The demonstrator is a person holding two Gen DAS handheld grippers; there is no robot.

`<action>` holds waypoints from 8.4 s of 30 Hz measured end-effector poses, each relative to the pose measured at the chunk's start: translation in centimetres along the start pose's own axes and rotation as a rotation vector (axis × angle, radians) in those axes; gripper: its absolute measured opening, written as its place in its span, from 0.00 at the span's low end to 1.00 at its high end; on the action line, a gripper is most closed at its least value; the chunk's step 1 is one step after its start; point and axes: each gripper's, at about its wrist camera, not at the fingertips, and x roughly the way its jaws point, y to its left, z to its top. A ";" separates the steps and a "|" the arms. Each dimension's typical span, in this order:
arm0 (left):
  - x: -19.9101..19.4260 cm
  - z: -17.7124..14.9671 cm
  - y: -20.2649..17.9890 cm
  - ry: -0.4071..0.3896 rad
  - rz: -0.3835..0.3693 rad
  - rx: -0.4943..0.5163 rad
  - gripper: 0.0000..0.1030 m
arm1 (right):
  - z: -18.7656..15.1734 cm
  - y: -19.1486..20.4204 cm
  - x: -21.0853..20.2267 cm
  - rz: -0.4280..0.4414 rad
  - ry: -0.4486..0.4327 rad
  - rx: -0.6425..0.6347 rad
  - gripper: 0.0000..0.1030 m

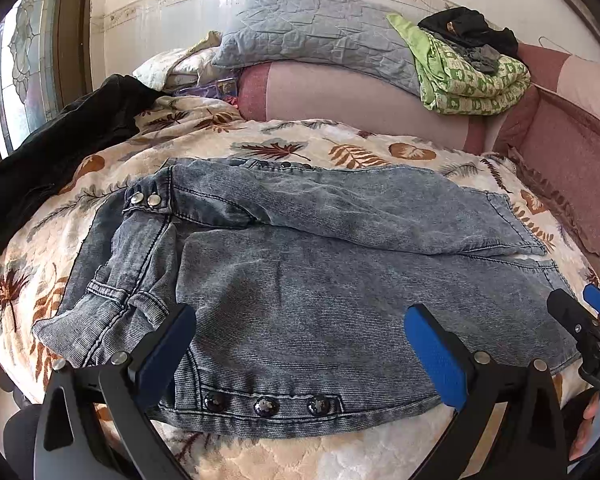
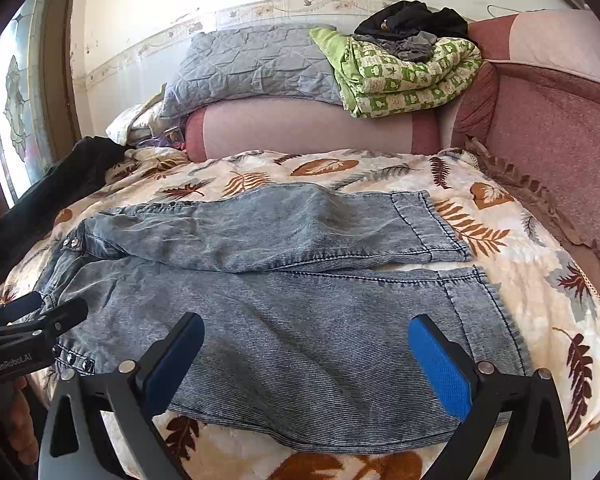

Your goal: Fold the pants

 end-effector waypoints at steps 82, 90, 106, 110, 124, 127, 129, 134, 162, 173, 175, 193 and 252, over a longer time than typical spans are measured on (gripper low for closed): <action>-1.5 3.2 5.7 -0.001 -0.059 -0.081 1.00 | 1.6 -1.7 0.4 0.173 0.131 0.143 1.00; 7.0 11.4 15.0 0.281 0.010 -0.295 1.00 | 7.3 -14.7 8.0 0.163 0.372 0.448 1.00; 20.0 19.7 20.0 0.368 0.058 -0.293 1.00 | 16.7 -21.6 25.6 0.029 0.506 0.402 0.77; 21.8 20.1 20.3 0.366 0.101 -0.273 0.97 | 16.7 -21.5 27.6 0.035 0.521 0.390 0.77; 25.5 19.2 18.3 0.424 0.124 -0.154 0.04 | 16.3 -20.4 30.6 0.005 0.569 0.325 0.56; 25.4 19.7 17.8 0.404 0.167 -0.114 0.03 | 17.2 -19.8 30.4 -0.017 0.549 0.274 0.19; 24.9 20.3 17.5 0.355 0.199 -0.089 0.03 | 18.4 -19.6 29.0 -0.042 0.486 0.251 0.17; 25.3 21.4 16.3 0.300 0.243 -0.051 0.04 | 19.8 -19.4 27.6 -0.171 0.357 0.220 0.26; 19.6 12.4 10.7 0.327 0.359 0.236 0.69 | 9.3 -20.2 20.0 -0.210 0.630 0.155 0.28; 7.3 10.6 13.2 0.175 0.263 0.247 0.69 | 6.1 -24.5 8.4 -0.050 0.490 0.442 0.68; 6.0 9.2 15.2 0.202 0.248 0.172 0.69 | 3.4 -24.8 6.5 0.004 0.518 0.503 0.68; 6.3 2.3 16.6 0.469 0.204 0.186 0.70 | -0.5 -17.8 2.4 -0.186 0.552 0.026 0.22; 4.0 6.4 9.1 0.310 -0.019 -0.126 0.83 | 9.2 -10.9 9.4 0.100 -0.010 0.436 0.82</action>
